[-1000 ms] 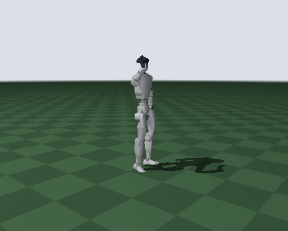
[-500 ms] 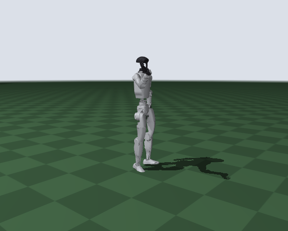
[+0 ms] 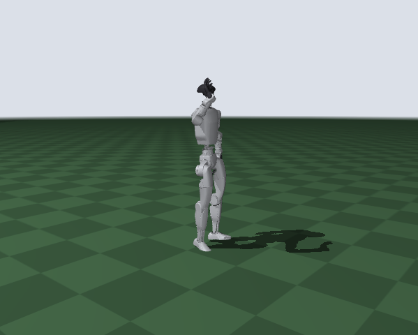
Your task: Upper body actions
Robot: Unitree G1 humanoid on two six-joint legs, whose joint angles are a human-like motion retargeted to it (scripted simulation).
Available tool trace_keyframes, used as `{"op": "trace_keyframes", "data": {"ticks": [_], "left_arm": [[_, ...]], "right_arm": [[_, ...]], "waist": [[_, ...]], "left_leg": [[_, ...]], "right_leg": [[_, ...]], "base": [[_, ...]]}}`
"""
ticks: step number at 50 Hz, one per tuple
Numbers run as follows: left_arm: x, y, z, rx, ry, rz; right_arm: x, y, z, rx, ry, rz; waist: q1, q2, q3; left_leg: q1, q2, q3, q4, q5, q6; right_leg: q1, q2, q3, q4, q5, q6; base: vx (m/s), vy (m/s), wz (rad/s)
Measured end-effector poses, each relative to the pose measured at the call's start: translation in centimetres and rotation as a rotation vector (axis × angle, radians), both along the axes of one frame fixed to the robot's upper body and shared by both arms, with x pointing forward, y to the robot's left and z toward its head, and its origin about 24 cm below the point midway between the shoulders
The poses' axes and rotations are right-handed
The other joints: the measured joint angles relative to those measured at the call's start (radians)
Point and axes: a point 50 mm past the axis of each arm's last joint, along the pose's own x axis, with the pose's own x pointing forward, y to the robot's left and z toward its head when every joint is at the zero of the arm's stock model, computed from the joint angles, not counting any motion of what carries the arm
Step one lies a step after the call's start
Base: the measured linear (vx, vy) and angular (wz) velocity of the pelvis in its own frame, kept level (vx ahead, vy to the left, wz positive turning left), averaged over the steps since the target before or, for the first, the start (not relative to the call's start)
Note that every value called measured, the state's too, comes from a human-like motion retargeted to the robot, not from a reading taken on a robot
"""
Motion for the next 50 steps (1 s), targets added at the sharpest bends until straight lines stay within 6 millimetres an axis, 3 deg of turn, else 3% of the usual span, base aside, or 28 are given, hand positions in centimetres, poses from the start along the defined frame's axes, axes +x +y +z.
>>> {"op": "trace_keyframes", "data": {"ticks": [4,8,15,20,23,26,33,37,40,42,45,50], "left_arm": [[-0.1,-0.3,0.0,-0.006,0.001,-0.010],[-0.6,-0.4,0.0,-0.013,0.018,-0.005],[-2.2,-0.6,0.2,-0.022,0.070,0.011],[-3.2,-0.6,0.4,-0.030,0.105,0.017],[-3.5,-0.6,0.4,-0.032,0.115,0.015],[-3.6,-0.6,0.4,-0.034,0.121,0.008],[-2.9,-0.5,0.3,-0.029,0.101,-0.008],[-2.0,-0.6,0.2,-0.029,0.073,-0.014],[-1.2,-0.8,0.0,-0.030,0.045,-0.022],[-0.6,-0.9,-0.1,-0.031,0.022,-0.031],[0.0,-1.1,-0.2,-0.030,-0.003,-0.040],[0.0,-0.9,-0.2,-0.022,-0.003,-0.047]], "right_arm": [[1.2,-1.7,-0.7,0.164,0.073,0.112],[3.2,-4.8,-1.9,0.474,0.178,0.228],[9.9,-9.1,-6.7,1.096,0.559,0.731],[11.4,-10.0,-8.3,1.218,0.609,0.993],[10.4,-9.7,-7.7,1.150,0.553,0.933],[8.8,-8.5,-5.8,0.968,0.525,0.771],[3.4,-2.6,-1.2,0.300,0.319,0.294],[1.1,0.8,-0.5,-0.032,0.161,0.019],[0.2,1.9,-0.7,-0.142,0.069,-0.060],[0.2,1.7,-0.9,-0.141,0.056,-0.056],[0.8,0.1,-1.1,0.007,0.083,-0.017],[3.5,-5.1,-2.9,0.531,0.210,0.129]], "waist": [[0.003,0.000,-0.006],[0.003,-0.003,-0.012],[-0.006,-0.006,-0.027],[-0.010,-0.004,-0.032],[-0.009,-0.001,-0.029],[-0.009,0.005,-0.023],[-0.005,0.008,-0.015],[-0.005,0.009,-0.018],[-0.005,0.009,-0.019],[-0.003,0.009,-0.018],[0.001,0.007,-0.017],[0.008,-0.004,-0.028]], "left_leg": [[-0.004,-0.002,-0.006,0.001,0.000,0.001],[-0.007,-0.003,-0.012,0.003,-0.001,0.001],[-0.014,-0.007,-0.025,0.007,-0.001,0.002],[-0.018,-0.008,-0.028,0.008,-0.002,0.002],[-0.017,-0.007,-0.024,0.008,-0.003,0.002],[-0.013,-0.005,-0.016,0.006,-0.004,0.003],[-0.003,-0.007,-0.005,0.003,-0.006,0.004],[-0.003,-0.008,-0.007,0.003,-0.006,0.004],[-0.004,-0.009,-0.012,0.003,-0.006,0.005],[-0.004,-0.011,-0.017,0.003,-0.005,0.005],[-0.005,-0.013,-0.023,0.004,-0.005,0.006],[-0.014,-0.018,-0.038,0.006,-0.004,0.006]], "right_leg": [[0.001,-0.001,-0.005,-0.001,0.000,0.001],[0.002,-0.002,-0.010,-0.003,0.000,0.002],[0.005,-0.004,-0.019,-0.005,-0.002,0.004],[0.002,-0.005,-0.019,-0.004,-0.001,0.004],[-0.002,-0.005,-0.014,-0.003,0.000,0.004],[-0.004,-0.004,-0.008,-0.002,0.001,0.003],[-0.003,-0.005,-0.001,0.000,0.004,0.001],[-0.001,-0.007,-0.004,0.000,0.003,0.003],[0.002,-0.007,-0.009,-0.001,0.001,0.005],[0.006,-0.008,-0.013,-0.001,0.001,0.006],[0.009,-0.009,-0.021,-0.003,0.000,0.008],[0.011,-0.013,-0.033,-0.007,-0.001,0.010]], "base": [[0.00,0.00,0.00],[0.00,0.00,0.00],[0.00,0.00,0.00],[0.00,0.00,0.00],[0.00,0.00,0.00],[0.00,0.00,0.00],[0.00,0.00,0.00],[0.00,0.00,0.00],[0.00,0.00,0.00],[0.00,0.00,0.00],[0.00,0.00,0.00],[0.00,0.00,0.00]]}}
